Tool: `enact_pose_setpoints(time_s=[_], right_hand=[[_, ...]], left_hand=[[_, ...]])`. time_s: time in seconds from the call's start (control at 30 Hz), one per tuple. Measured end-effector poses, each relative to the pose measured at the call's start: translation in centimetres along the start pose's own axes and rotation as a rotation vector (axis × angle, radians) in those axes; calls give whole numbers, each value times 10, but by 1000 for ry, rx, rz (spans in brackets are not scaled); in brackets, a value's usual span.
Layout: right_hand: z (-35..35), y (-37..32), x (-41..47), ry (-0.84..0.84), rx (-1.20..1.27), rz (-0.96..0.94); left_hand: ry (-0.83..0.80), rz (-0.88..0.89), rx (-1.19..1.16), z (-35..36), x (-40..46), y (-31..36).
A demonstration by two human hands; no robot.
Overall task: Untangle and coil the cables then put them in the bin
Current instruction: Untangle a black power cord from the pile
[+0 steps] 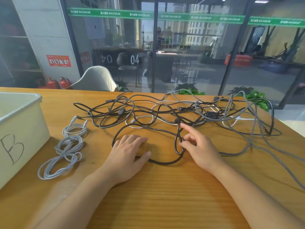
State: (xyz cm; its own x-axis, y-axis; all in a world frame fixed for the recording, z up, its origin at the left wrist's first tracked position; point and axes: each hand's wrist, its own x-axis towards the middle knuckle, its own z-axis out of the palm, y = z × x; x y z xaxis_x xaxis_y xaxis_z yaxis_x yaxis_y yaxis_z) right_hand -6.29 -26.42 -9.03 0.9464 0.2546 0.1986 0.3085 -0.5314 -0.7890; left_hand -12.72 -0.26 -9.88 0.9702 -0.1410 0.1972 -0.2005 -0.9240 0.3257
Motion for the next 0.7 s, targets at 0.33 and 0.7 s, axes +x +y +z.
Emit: enact_pose_setpoints(time_s=[0.33,0.7], right_hand=[[9,5,8,84,51,-22],[6,-9,-3,128,73,-199]], left_hand=[[-8,-1,30,0,1,5],[3,15,12,0,1,5]])
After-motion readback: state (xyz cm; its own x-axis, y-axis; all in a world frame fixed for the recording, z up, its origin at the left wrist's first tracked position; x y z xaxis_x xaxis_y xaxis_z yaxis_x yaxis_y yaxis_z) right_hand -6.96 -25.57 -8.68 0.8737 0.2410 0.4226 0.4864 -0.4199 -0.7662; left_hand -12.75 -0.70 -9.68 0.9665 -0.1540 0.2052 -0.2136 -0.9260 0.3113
